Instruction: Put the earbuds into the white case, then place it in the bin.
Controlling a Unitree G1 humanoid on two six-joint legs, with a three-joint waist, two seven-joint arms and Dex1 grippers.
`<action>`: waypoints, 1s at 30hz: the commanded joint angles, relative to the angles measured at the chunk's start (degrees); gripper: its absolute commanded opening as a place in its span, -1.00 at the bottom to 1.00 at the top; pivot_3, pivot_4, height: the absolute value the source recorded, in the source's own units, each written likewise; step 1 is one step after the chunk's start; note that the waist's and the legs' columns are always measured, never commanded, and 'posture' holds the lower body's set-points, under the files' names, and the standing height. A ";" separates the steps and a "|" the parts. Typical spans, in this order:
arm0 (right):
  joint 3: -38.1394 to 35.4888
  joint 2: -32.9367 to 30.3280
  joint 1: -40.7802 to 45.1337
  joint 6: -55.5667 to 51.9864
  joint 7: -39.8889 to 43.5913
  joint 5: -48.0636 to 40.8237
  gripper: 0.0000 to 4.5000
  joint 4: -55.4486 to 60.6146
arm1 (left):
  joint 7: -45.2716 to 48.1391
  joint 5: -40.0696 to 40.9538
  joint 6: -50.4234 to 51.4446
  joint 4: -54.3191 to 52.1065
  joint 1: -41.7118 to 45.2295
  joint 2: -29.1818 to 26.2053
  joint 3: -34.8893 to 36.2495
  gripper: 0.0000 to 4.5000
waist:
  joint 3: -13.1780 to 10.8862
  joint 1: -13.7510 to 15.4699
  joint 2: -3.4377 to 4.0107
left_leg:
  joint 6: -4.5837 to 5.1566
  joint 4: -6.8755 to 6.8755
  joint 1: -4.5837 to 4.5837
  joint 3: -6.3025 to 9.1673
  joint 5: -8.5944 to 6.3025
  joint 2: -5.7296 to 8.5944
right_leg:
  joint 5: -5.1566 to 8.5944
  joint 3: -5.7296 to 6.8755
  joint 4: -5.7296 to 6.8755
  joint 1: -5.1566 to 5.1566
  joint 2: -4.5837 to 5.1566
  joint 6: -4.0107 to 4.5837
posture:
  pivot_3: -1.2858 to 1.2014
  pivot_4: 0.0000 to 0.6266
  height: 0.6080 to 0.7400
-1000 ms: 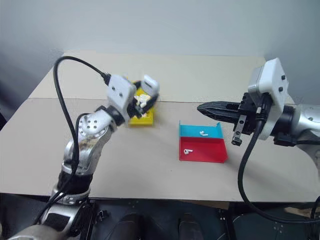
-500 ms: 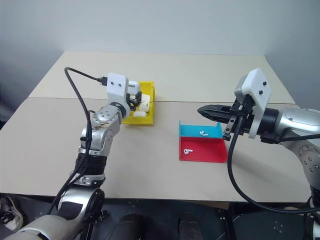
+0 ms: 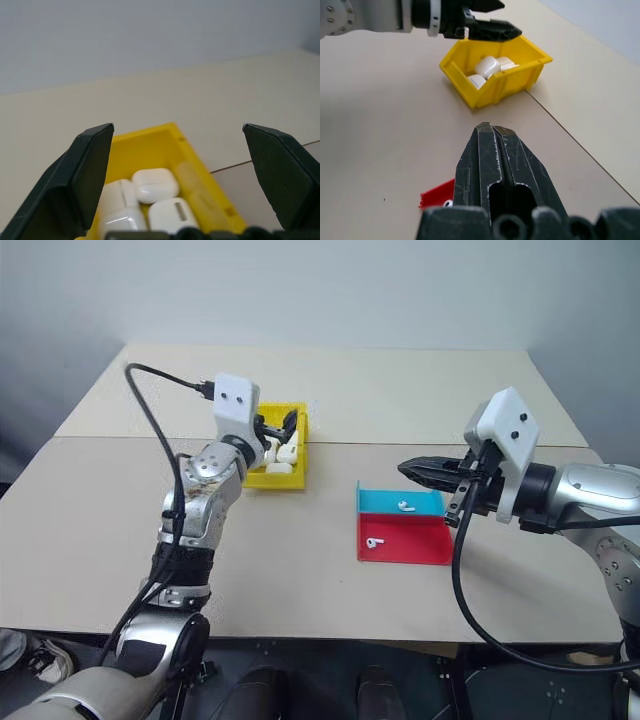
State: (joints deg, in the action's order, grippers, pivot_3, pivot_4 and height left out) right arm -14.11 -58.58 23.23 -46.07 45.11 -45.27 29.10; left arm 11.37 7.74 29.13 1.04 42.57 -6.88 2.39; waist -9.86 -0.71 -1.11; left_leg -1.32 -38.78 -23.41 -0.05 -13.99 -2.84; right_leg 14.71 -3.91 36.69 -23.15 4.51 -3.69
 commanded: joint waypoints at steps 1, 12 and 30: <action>-1.97 -1.74 -4.03 6.57 4.46 4.52 -1.00 1.28 | 9.11 8.90 4.06 -12.37 -4.67 -3.21 1.24 1.00 | 0.00 0.00 0.00 | 0.00 0.01 -0.01 0.00 0.00 0.00 | 0.00 0.00 0.00 -0.02 0.00 0.00 | 0.03 -0.52 1.00; -16.16 -2.03 -23.15 35.30 27.14 14.82 -1.00 -8.12 | 38.86 31.16 10.34 -34.76 -27.14 -30.53 8.39 1.00 | 0.01 -0.05 0.01 | -0.01 -0.03 0.25 -0.06 0.00 -0.04 | 0.03 -0.02 0.03 0.16 -0.02 -0.01 | 0.03 -0.52 1.00; -19.45 -5.37 -25.25 40.29 37.17 16.79 -1.00 -19.47 | 46.61 38.06 7.54 -40.80 -43.72 -42.47 20.31 1.00 | 0.00 -0.09 0.00 | -0.02 0.05 0.74 -0.10 -0.02 -0.08 | 0.12 -0.02 -0.05 0.69 -0.01 0.07 | 0.03 -0.52 1.00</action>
State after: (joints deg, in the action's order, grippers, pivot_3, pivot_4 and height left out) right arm -33.04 -62.74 -2.87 -7.32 81.73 -28.40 9.97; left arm 58.75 44.58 37.40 -37.69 -1.19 -48.86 21.42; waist -9.86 -0.80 -1.11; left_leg -1.33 -38.74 -22.67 -0.15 -14.00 -2.92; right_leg 14.83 -3.93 36.64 -22.46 4.49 -3.62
